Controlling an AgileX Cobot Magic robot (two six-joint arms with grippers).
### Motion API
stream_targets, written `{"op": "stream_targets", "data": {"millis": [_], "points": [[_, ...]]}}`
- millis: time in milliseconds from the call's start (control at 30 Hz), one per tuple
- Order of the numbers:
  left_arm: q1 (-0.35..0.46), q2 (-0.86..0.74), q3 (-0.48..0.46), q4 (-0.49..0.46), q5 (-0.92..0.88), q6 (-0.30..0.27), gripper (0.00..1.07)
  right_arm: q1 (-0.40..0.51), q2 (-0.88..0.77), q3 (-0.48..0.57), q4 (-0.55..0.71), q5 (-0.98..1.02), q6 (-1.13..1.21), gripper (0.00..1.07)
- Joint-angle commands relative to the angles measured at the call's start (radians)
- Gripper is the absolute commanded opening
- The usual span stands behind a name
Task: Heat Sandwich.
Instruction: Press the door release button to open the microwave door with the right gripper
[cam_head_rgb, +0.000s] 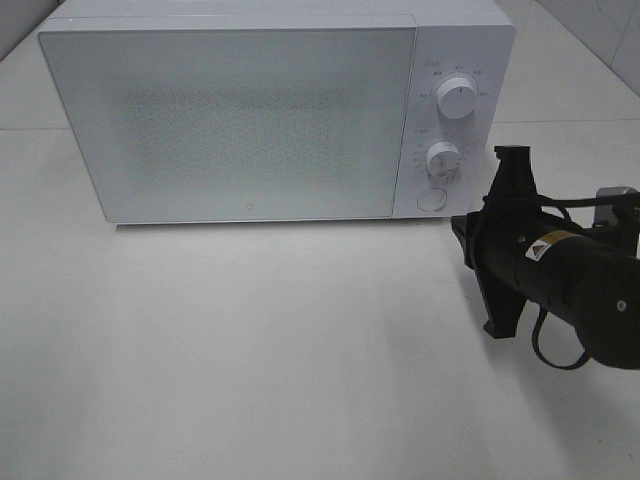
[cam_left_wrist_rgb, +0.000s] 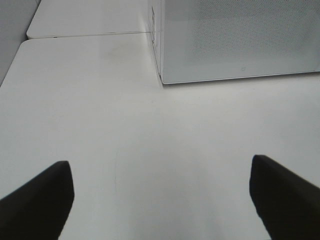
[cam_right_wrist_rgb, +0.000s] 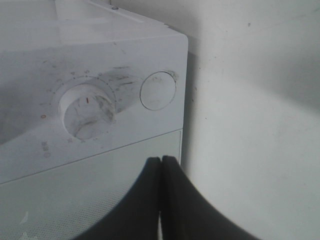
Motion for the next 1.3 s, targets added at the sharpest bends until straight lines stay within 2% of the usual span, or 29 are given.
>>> {"op": "stream_targets", "data": {"millis": [33, 233, 633, 967, 1300], "points": [[0.002, -0.021, 0.004, -0.007, -0.003, -0.005, 0.89, -0.046, 0.018, -0.04, -0.068, 0.025, -0.022, 0.0], [0.002, -0.021, 0.004, -0.007, -0.003, -0.005, 0.89, -0.094, 0.113, -0.121, -0.16, 0.024, 0.038, 0.0], [0.002, -0.021, 0.004, -0.007, -0.003, -0.005, 0.89, -0.123, 0.242, -0.247, -0.205, 0.042, 0.055, 0.0], [0.002, -0.021, 0.004, -0.007, -0.003, -0.005, 0.89, -0.166, 0.303, -0.333, -0.206, 0.077, 0.053, 0.0], [0.002, -0.021, 0.004, -0.007, -0.003, -0.005, 0.89, -0.167, 0.347, -0.37, -0.169, 0.012, 0.03, 0.0]]}}
